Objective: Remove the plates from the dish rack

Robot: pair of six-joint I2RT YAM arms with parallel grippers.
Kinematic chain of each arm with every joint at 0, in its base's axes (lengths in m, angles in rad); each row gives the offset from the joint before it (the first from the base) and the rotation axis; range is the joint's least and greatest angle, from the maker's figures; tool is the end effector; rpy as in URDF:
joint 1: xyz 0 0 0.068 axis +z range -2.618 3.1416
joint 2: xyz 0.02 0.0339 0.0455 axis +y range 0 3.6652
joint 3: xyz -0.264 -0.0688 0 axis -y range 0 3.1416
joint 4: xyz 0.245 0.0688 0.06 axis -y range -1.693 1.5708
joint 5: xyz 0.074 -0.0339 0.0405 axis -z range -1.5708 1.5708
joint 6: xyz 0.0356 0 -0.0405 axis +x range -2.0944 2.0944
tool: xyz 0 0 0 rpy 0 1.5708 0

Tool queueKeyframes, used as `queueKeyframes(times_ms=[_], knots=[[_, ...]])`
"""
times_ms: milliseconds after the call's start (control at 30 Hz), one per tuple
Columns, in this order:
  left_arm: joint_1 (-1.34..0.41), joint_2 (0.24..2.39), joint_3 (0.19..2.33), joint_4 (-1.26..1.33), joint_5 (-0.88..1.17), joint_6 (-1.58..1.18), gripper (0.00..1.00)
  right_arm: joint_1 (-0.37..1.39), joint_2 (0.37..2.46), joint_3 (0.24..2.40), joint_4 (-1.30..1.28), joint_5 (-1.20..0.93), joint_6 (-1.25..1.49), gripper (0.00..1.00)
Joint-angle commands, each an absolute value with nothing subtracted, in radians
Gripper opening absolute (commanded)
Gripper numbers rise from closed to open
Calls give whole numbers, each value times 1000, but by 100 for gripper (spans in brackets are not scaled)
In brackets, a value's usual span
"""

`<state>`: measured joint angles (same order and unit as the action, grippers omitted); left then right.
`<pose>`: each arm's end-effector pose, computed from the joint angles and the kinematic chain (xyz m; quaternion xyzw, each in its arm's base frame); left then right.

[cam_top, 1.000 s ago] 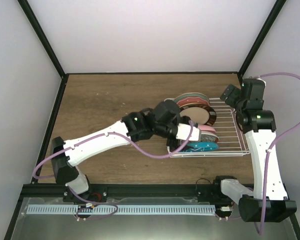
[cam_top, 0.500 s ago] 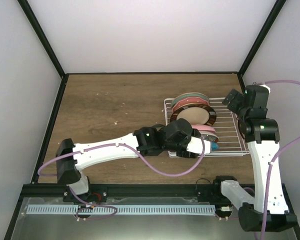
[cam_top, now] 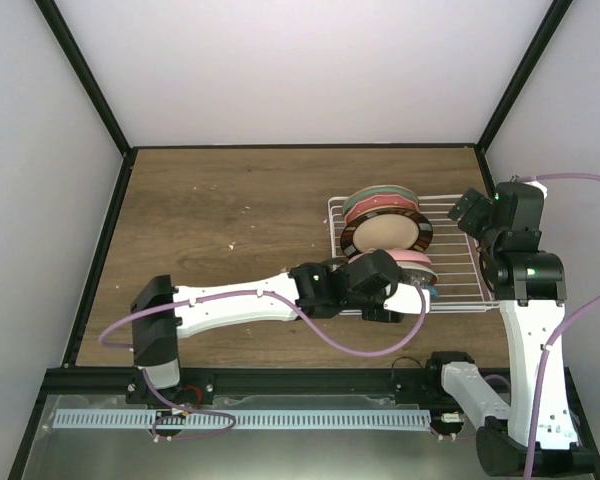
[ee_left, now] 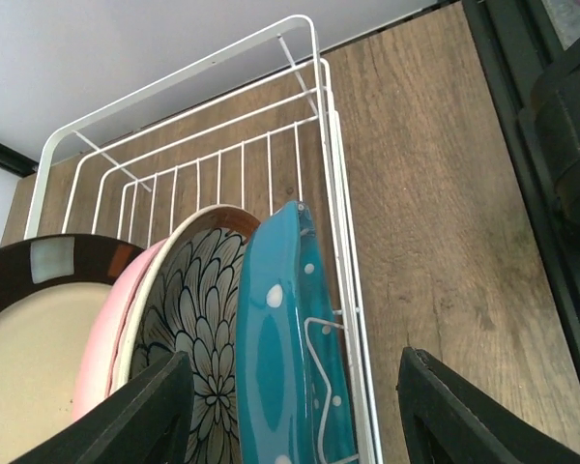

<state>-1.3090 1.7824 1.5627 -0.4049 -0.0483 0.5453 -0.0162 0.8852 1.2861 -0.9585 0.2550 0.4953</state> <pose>0.1095 -0.4019 0.3127 0.7052 0.5428 -0.1498 0.4307 0.1469 -0.0114 0.4113 0.2791 0.8235 0.0062 0.4939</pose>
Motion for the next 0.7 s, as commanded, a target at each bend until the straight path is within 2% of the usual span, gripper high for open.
queueKeyframes(times_ms=[0, 267, 367, 467, 667], knots=[[-1315, 1829, 1571, -364, -94, 538, 60, -21, 878, 1295, -969, 276, 508, 100], [-1314, 1905, 1607, -342, -164, 540, 59, -21, 880, 1311, -972, 282, 504, 100], [-1313, 1930, 1622, -346, -182, 542, 53, -21, 886, 1328, -973, 291, 499, 100], [-1314, 1944, 1626, -342, -206, 546, 44, -21, 895, 1348, -969, 305, 482, 100], [-1314, 1960, 1629, -333, -240, 558, 13, -22, 898, 1369, -965, 336, 467, 100]])
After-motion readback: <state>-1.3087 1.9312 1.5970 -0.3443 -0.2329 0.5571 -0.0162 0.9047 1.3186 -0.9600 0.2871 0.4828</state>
